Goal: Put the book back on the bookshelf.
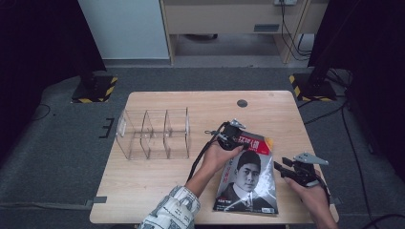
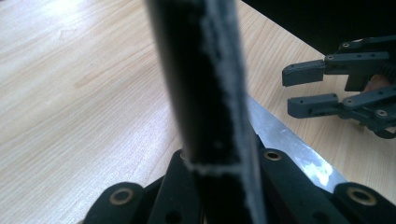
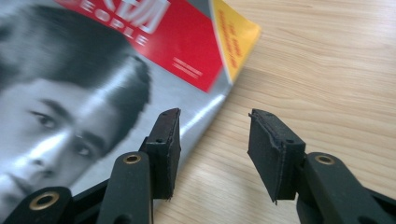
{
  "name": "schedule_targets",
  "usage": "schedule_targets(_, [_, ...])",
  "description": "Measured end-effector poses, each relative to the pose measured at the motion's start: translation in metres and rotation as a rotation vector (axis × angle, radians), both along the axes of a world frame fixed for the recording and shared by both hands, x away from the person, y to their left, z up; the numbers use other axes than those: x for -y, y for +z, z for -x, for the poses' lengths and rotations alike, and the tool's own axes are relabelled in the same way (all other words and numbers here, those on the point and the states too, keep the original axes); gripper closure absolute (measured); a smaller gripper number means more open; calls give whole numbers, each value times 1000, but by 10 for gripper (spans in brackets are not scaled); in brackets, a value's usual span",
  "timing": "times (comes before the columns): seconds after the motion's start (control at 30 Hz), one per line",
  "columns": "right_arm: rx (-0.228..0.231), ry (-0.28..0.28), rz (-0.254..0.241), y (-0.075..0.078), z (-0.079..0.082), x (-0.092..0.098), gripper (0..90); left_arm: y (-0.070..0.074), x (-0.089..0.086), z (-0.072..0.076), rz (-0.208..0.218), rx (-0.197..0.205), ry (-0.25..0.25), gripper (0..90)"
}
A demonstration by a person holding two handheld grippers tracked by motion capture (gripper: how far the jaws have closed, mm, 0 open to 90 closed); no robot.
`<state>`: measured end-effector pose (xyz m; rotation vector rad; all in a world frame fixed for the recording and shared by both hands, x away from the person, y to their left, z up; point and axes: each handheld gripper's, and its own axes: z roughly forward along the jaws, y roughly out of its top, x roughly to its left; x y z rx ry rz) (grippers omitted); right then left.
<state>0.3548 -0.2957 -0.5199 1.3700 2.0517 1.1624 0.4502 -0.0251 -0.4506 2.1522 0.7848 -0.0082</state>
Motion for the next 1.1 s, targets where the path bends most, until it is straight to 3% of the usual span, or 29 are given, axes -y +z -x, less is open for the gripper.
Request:
schedule_targets(0.23, [7, -37, 6, 1, -1, 5, 532, 13, 1, 2, 7, 18, -13, 860])
schedule_targets(0.33, [-17, -75, 47, -2, -1, 6, 529, 18, -1, 2, 13, 20, -13, 861])
schedule_targets(0.43, [-27, -88, 58, -4, -1, 7, 521, 22, -1, 3, 19, 25, -13, 862])
schedule_targets(0.87, [-60, -62, 145, -13, -4, -7, 433, 51, 2, 8, 20, 77, -39, 864])
schedule_targets(1.1, [-64, -73, 150, -16, -5, -5, 389, 62, 6, 7, 21, 93, -48, 864])
